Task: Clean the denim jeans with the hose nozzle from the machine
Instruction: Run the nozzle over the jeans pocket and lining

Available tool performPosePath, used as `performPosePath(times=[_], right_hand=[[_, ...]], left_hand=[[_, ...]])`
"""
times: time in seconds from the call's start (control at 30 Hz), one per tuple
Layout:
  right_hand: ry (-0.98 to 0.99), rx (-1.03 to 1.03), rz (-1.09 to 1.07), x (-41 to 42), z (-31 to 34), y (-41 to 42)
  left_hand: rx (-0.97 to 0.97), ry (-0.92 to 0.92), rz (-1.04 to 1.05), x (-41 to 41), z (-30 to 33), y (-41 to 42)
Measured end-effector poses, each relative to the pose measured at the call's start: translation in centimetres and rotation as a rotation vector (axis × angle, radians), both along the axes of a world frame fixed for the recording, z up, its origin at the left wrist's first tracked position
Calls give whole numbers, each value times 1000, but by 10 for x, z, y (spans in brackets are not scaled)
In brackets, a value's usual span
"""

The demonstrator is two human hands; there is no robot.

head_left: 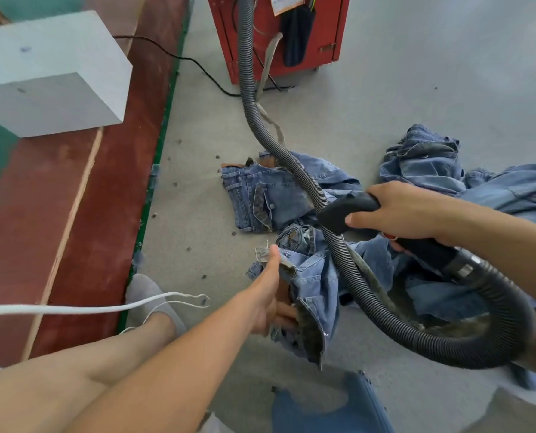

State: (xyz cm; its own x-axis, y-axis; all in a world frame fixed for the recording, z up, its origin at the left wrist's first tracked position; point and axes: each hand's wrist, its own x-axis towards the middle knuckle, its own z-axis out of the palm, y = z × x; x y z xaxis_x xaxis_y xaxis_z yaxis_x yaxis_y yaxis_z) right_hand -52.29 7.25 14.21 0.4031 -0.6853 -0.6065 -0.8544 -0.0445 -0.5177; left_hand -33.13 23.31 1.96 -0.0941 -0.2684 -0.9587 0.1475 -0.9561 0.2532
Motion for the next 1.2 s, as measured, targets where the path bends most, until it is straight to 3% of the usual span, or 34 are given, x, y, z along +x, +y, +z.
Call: performPosePath(times=[0.1,0.2,0.3,0.47,0.6,0.67,0.83,1.03,1.2], right_hand=[[60,-26,117,2,-3,7],[143,-92,258,4,-4,8],[172,-119,286,3,-4,8],[189,-136,290,2,-4,12],[234,-177,330,-2,-6,15],[241,-189,342,-3,-8,16],[234,-196,362,-3,-13,17],[225,-157,408,0,-12,31],[115,-121,368,-7,6,32]], left_hand=[[92,-208,-78,3,-9,2],[76,-296,-74,9,-16,7],[125,-277,14,21,-15,6],[224,-112,-212,37,-22,1],[41,-387,-227,31,-38,-11],[-2,-483,-125,34,-52,-10],[27,-173,351,44,-47,-13],[-78,-160,510,35,-38,-15],[-341,133,741,31,-9,-27]])
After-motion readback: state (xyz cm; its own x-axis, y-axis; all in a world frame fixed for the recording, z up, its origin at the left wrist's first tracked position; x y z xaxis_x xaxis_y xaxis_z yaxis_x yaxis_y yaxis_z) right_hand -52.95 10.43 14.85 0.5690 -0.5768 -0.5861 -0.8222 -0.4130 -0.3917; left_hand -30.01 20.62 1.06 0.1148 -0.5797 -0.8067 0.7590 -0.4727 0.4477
